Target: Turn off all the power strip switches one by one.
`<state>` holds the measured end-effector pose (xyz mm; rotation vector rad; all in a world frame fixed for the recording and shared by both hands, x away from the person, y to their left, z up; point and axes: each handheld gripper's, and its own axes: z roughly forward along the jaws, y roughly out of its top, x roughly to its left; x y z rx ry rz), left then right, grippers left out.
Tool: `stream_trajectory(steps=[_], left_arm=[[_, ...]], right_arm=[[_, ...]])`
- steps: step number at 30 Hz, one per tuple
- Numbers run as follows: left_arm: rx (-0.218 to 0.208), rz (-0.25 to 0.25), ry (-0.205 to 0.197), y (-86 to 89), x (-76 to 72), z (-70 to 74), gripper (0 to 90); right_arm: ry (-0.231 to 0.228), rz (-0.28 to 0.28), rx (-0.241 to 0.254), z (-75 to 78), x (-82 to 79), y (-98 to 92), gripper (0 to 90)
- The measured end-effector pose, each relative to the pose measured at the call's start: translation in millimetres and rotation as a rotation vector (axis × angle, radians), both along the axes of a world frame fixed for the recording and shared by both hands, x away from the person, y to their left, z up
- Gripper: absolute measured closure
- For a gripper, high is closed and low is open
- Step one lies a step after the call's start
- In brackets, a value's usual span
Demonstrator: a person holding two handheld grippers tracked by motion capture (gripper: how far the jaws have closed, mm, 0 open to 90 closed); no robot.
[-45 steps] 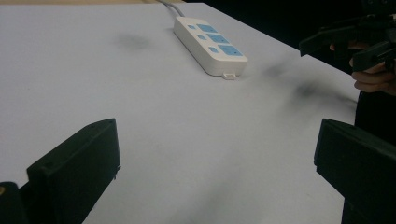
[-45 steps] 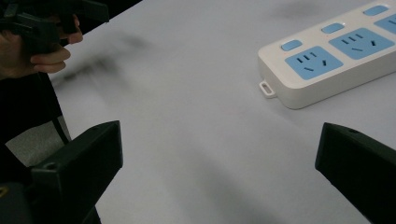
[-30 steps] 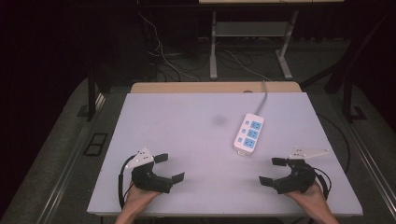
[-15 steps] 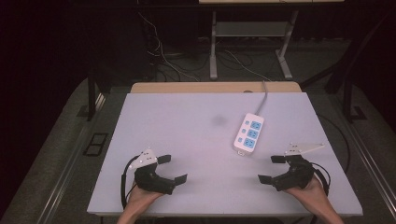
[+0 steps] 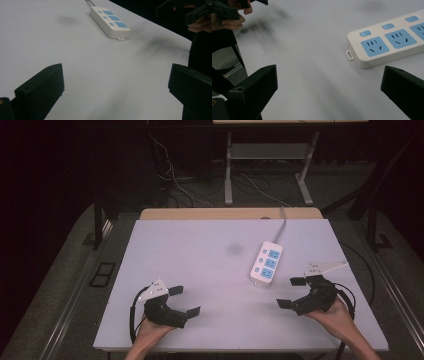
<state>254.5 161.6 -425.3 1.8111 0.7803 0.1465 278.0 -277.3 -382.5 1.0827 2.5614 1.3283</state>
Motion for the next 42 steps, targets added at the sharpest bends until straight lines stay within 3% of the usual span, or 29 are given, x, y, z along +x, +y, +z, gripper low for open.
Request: stream_trajectory(steps=[29, 42], left_arm=[[-0.006, 0.004, 0.002, 2.6, 2.2, -0.4, 0.0], [-0.012, 0.005, 0.004, 3.0, 2.3, -0.3, 0.0]], right_arm=[[-0.023, 0.073, -0.062, 32.5, 42.9, 27.3, 0.6], [-0.003, 0.077, -0.11, 34.0, 67.5, 37.3, 0.7]])
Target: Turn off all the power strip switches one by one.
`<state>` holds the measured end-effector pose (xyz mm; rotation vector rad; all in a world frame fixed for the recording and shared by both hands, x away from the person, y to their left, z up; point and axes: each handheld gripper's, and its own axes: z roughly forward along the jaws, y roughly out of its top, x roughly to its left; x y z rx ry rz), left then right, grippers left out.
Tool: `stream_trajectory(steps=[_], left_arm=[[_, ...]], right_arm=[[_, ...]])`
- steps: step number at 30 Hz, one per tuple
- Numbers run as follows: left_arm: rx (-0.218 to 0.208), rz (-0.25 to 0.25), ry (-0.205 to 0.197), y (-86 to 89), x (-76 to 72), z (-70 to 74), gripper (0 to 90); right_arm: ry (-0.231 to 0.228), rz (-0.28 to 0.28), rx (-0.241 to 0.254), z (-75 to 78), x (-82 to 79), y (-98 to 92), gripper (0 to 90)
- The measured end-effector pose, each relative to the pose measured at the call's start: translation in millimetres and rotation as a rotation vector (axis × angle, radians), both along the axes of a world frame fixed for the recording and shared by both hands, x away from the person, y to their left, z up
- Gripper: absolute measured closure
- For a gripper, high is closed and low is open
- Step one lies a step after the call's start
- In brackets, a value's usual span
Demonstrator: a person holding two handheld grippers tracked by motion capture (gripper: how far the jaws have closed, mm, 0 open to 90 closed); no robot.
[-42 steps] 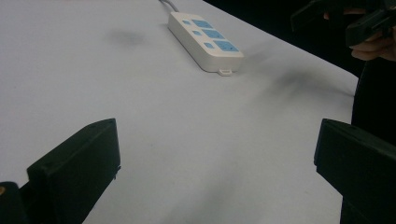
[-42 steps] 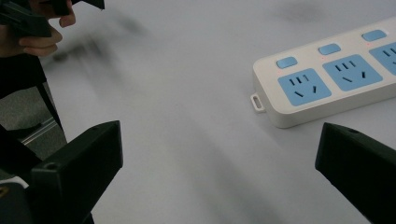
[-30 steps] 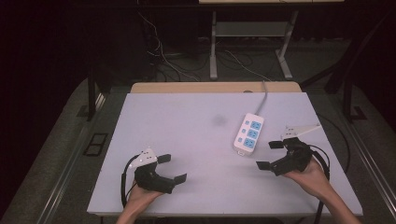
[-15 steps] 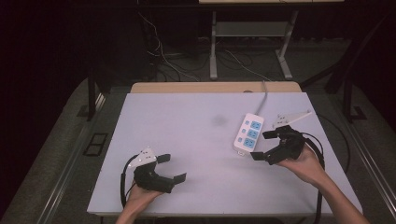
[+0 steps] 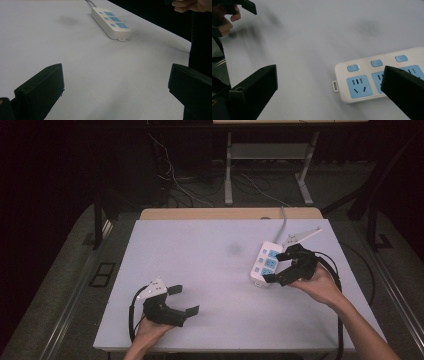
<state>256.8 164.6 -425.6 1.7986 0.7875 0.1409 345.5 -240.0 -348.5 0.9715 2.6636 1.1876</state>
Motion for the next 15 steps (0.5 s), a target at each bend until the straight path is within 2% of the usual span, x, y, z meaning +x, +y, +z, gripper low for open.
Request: stream_trajectory(steps=[15], left_arm=[[-0.003, -0.001, -0.002, 0.5, -0.2, 0.6, 0.0]], right_arm=[[0.01, -0.001, -0.053, -1.8, 18.4, 14.3, 0.7]])
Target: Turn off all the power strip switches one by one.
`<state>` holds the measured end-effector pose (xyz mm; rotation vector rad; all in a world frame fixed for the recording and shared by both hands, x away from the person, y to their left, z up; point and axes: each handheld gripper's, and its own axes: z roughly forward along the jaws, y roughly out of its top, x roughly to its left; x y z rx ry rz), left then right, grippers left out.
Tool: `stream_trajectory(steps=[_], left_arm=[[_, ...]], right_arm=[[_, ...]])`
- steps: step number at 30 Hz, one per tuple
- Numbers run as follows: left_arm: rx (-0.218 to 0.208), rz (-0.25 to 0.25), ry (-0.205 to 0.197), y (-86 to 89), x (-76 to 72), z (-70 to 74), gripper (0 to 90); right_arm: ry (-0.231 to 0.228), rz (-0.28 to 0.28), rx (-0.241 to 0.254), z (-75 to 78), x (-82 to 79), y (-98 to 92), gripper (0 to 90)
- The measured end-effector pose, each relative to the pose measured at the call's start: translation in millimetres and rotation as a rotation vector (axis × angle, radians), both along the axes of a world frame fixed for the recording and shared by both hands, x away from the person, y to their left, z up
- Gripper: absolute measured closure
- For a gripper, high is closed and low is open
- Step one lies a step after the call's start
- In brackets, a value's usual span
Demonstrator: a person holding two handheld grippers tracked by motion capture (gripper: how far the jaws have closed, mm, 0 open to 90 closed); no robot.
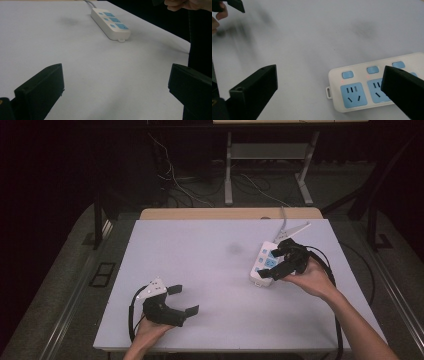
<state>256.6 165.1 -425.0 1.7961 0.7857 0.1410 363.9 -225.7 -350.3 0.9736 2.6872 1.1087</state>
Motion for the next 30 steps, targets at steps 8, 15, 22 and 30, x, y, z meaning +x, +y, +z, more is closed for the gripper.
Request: stream_trajectory(steps=[8, 15, 22, 30], left_arm=[[0.0, -0.003, -0.001, -0.6, -0.3, 0.2, 0.0], [0.001, -0.004, -0.001, -0.3, -0.4, 0.3, 0.0], [-0.002, -0.001, 0.0, -0.2, -0.5, 0.4, 0.0], [-0.003, -0.001, -0.002, 0.2, -0.5, 0.4, 0.0]], right_arm=[[0.012, -0.017, -0.022, -5.9, 12.4, 2.0, 0.7], [0.023, -0.032, -0.032, -12.6, 20.7, 2.9, 0.7], [0.032, -0.049, -0.054, -18.2, 27.9, 4.1, 13.7], [0.07, -0.046, -0.049, -24.2, 35.7, 0.2, 48.8]])
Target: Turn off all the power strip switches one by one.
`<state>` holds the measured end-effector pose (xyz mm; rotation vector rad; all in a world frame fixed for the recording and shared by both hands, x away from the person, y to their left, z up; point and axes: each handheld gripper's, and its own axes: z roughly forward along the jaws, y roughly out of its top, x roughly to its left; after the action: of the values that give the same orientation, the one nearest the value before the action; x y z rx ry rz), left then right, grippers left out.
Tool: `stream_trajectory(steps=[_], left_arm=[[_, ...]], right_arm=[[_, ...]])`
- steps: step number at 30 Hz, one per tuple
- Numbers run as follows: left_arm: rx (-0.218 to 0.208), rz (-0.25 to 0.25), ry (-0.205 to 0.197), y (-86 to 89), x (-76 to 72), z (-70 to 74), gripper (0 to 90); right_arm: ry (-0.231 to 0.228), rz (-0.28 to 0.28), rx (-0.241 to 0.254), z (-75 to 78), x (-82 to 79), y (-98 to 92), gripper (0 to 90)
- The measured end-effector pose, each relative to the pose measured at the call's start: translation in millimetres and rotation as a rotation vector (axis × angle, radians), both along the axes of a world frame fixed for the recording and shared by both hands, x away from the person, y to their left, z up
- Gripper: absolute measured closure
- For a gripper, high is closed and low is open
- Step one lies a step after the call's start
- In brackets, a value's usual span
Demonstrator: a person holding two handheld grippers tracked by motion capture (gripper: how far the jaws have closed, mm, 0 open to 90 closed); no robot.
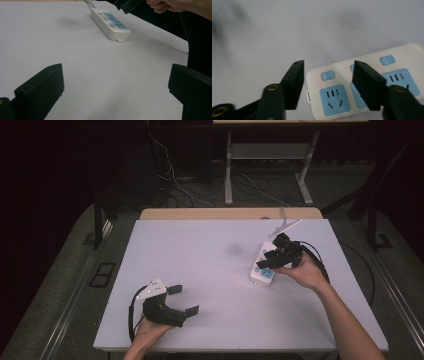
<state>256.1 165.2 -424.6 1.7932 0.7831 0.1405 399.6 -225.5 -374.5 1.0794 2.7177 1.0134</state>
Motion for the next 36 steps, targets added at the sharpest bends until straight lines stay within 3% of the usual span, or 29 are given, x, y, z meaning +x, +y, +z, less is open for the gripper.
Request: stream_trajectory(steps=[1, 6, 11, 17, 36], left_arm=[[0.0, 0.0, 0.0, 0.0, 0.0, 0.0, 0.0], [0.001, 0.002, 0.001, 0.2, 0.0, -0.1, 0.0], [-0.001, 0.002, 0.002, 0.6, 0.3, -0.3, 0.0], [0.0, 0.004, -0.002, 1.6, 0.5, -0.1, 0.0], [0.002, 0.005, -0.004, 2.5, 1.0, -0.2, 0.0]], right_arm=[[0.0, 0.0, 0.0, 0.0, 0.0, 0.0, 48.8], [0.042, 0.011, 0.011, -5.7, 4.7, -0.6, 67.2], [0.07, 0.023, 0.026, -9.0, 7.5, 0.0, 73.3], [0.084, 0.043, 0.048, -13.0, 10.5, 3.6, 87.6], [0.097, 0.027, 0.002, -31.1, 16.5, 12.9, 89.7]])
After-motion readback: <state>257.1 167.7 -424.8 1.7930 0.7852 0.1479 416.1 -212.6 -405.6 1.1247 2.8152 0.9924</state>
